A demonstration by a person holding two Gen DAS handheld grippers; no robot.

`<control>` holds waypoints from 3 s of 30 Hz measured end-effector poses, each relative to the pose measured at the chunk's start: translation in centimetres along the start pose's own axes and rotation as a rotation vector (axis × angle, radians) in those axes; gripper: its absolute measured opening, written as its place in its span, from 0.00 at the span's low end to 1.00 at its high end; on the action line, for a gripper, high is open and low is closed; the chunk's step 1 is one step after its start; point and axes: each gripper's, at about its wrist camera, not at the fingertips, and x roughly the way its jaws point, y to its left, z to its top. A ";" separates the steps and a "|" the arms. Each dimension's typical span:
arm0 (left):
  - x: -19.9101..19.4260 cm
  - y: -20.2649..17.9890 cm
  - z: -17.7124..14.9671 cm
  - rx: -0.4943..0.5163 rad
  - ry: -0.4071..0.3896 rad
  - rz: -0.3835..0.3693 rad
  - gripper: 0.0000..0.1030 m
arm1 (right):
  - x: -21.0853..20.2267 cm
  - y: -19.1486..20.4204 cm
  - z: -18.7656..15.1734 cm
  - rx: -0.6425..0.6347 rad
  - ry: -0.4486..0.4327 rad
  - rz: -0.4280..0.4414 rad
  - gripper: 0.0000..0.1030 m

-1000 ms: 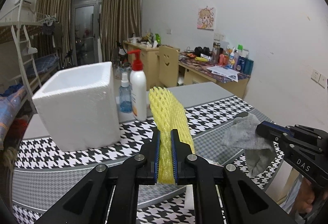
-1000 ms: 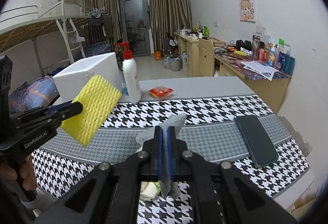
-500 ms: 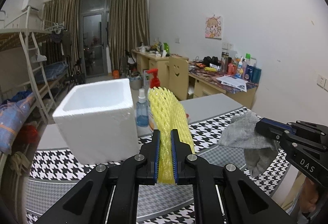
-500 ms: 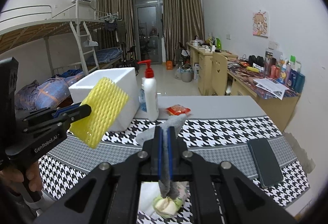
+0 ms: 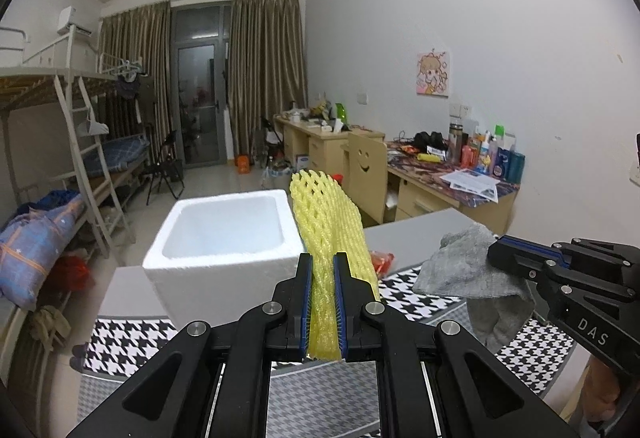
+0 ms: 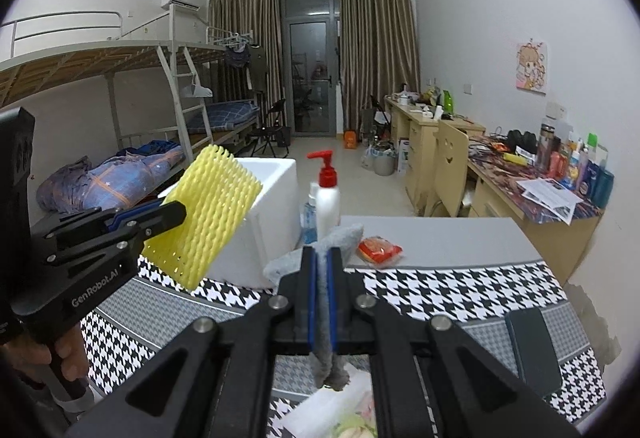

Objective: Organize soft objects
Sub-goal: 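Carry the sleeve with the left tool and the cloth with the right tool over the foam box, then open the left tool to drop the yellow sleeve into the foam box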

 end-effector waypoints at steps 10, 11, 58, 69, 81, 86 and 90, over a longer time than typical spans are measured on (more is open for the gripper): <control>0.0 1.6 1.5 -0.008 -0.034 0.038 0.11 | 1.6 1.3 1.9 -0.013 0.007 0.027 0.07; 0.1 1.7 1.6 -0.009 -0.036 0.042 0.10 | 1.7 1.5 2.1 -0.017 0.007 0.030 0.07; 6.5 7.2 5.2 -0.056 0.004 0.234 0.11 | 8.1 6.4 8.8 -0.109 0.012 0.060 0.07; 9.7 8.9 5.2 -0.080 0.061 0.240 0.11 | 9.6 6.9 10.0 -0.110 0.021 0.055 0.07; 12.5 11.0 4.7 -0.110 0.110 0.248 0.72 | 11.3 7.1 11.0 -0.113 0.033 0.040 0.07; 11.9 11.8 4.4 -0.128 0.094 0.272 0.81 | 11.8 7.4 11.2 -0.112 0.042 0.042 0.07; 11.2 12.3 4.5 -0.132 0.073 0.304 0.92 | 12.0 7.9 11.2 -0.123 0.044 0.050 0.07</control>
